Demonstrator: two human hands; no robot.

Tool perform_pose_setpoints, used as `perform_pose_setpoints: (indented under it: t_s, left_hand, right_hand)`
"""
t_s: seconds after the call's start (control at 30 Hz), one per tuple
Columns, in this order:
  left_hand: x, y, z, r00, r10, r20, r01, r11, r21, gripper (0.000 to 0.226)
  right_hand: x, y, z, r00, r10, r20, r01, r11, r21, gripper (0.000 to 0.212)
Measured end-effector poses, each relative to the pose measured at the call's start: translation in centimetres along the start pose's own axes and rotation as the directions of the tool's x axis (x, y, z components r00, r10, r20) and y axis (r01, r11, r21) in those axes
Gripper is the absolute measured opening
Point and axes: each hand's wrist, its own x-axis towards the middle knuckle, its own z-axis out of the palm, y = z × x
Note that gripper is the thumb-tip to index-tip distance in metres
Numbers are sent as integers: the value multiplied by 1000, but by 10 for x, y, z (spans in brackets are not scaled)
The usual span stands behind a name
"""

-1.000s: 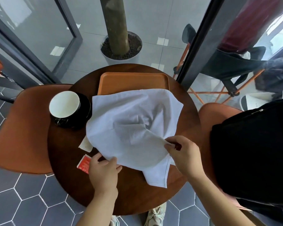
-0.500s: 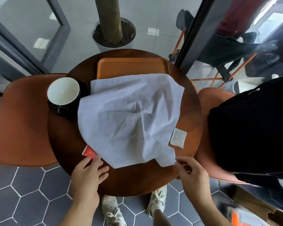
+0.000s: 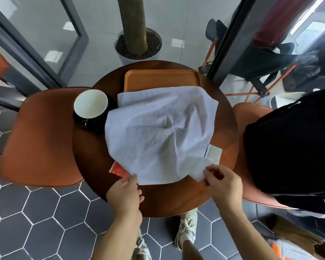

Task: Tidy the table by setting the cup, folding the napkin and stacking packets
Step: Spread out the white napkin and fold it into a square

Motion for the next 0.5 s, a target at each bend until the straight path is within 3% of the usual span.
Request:
perform_pose_setpoints:
  t_s: [0.07,0.17,0.27,0.33,0.4,0.5]
  left_hand:
    - [-1,6,-15,985,162,-51,-161,987,23,13]
    - [0,18,-34,939,326,-110,-329,944,-11,9]
    - [2,22,-41,914,399,-70,-398,917,37,9]
    - [3,16,-43,935,352,-48,-352,936,5,9]
    - [5,7,-46,971,235,-33,-237,968,-76,8]
    - [10,-8,-53,998,60,-21,-62,991,-119,8]
  right_hand:
    - [-5,-13,-16,978,-204,-44,204,979,1,25]
    - [-8,-32,-47,870,-477,-122,476,879,-41,26]
    - [-1,-30,-68,817,-563,-123,552,826,-116,18]
    - [4,-13,-74,890,-446,-91,439,894,-89,28]
    - [6,5,-75,974,-221,-55,224,973,52,39]
    - [11,36,-73,999,23,-31,-15,971,239,31]
